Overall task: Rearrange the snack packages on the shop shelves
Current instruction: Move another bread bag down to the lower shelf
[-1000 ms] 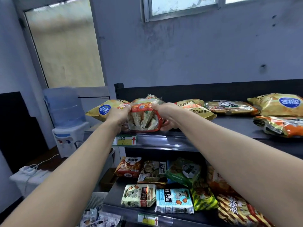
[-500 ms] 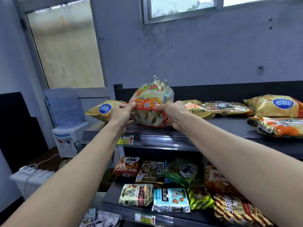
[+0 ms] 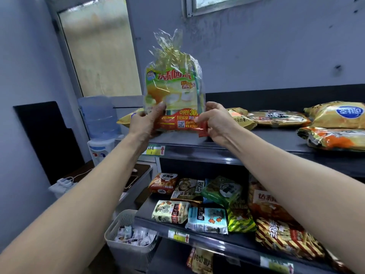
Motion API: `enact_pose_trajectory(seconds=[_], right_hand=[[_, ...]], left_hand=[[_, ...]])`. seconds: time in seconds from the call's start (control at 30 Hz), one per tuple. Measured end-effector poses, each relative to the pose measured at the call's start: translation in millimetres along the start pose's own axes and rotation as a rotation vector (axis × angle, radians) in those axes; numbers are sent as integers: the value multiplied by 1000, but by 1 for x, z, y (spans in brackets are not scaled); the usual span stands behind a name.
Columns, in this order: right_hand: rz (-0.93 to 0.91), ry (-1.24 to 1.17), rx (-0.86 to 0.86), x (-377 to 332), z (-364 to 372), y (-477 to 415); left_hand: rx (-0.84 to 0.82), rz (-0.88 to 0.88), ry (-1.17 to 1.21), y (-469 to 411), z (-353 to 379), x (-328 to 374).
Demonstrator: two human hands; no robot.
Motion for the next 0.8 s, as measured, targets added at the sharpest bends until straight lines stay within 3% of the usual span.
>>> enact_pose_trajectory(seconds=[0.07, 0.27, 0.57, 0.67, 0.8], right_hand=[[18, -63, -88, 2, -2, 16], [50, 86, -188, 25, -32, 69], [93, 624, -313, 76, -127, 150], [121, 689, -322, 102, -161, 171], [186, 797, -288, 140, -201, 188]], left_hand=[[-35, -12, -32, 16, 2, -4], [-103, -95, -163, 80, 12, -25], [-324, -416, -350, 186, 44, -105], [-434, -492, -403, 219, 65, -144], [-447, -555, -374, 244, 88, -191]])
Point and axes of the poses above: each hand's wrist, its own y-axis away from the middle knuckle, its own z-axis out of the palm, x = y × z, the point moved 8 cm from there along -y, towards the middle knuckle, and after that the axes turned 14 degrees about y, right-handed, at the moved point
